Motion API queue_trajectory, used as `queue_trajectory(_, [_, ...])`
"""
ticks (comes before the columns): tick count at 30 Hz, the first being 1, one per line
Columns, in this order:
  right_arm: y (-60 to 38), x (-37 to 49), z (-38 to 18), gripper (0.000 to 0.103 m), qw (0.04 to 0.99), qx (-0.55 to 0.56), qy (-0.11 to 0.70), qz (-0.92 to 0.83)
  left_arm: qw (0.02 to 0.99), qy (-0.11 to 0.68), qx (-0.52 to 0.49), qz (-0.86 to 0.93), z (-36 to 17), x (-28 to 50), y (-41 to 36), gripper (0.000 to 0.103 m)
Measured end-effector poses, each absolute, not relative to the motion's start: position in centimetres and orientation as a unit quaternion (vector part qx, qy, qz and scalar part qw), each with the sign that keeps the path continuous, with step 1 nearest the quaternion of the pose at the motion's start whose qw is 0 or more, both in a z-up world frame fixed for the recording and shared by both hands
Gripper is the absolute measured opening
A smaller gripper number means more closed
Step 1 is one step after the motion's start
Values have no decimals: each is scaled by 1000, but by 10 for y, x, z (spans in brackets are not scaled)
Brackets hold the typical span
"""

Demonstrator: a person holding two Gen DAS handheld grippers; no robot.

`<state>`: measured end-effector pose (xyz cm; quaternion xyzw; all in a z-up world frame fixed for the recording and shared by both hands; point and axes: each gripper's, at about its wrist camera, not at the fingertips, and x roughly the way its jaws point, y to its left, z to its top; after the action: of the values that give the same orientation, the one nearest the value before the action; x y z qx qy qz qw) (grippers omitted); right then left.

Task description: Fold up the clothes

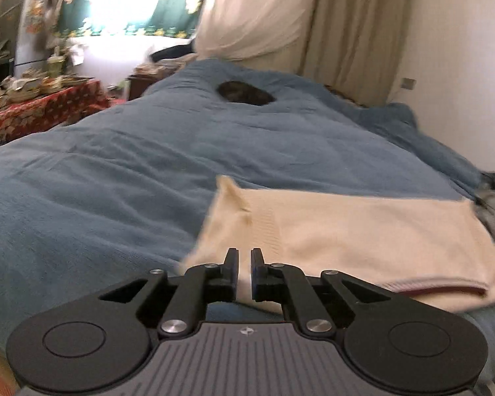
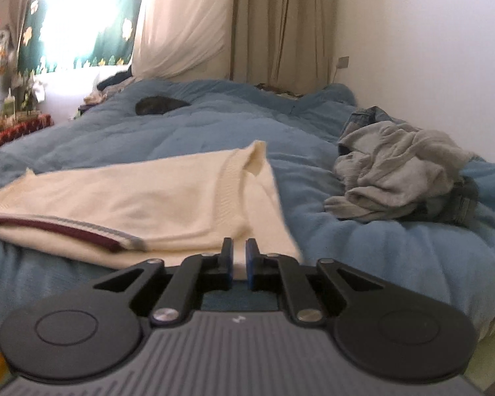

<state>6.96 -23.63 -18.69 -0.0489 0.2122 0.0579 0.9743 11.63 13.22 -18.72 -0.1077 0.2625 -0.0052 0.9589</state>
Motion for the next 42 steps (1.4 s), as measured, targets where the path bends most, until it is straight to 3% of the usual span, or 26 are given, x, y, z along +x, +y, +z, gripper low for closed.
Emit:
queue_trajectory(10, [-202,65,-219,8,971,-104,194,94,973,229,15,-15,-220,96,90,20])
queue_trajectory(16, [-236,71,-228,9,974,-104,197,33,974,223,44,6,-219,94,94,20])
queue_trajectory(18, [-252,79,-232,9,975,-79,208,16,974,224,38,26,-219,96,102,19])
queue_trajectory(21, [-265,83,-234,9,975,-66,211,1,971,233,10,48,-216,99,117,3])
queue_trajectory(25, [-267,81,-230,9,977,-65,205,-5,968,233,5,96,-212,95,127,4])
queue_trajectory(28, [-269,75,-223,20,980,-51,194,-5,966,226,-16,125,-205,87,134,9])
queue_trajectory(32, [-266,67,-205,21,986,-43,160,-6,974,191,-63,103,-187,74,140,9])
queue_trajectory(37, [-250,82,-193,20,987,-62,150,19,975,193,-86,65,-179,91,139,9])
queue_trajectory(40, [-247,106,-200,11,981,-63,182,25,966,237,-86,59,-192,115,144,9])
queue_trajectory(42, [-251,118,-208,5,977,-63,203,22,955,273,-94,69,-203,126,152,3])
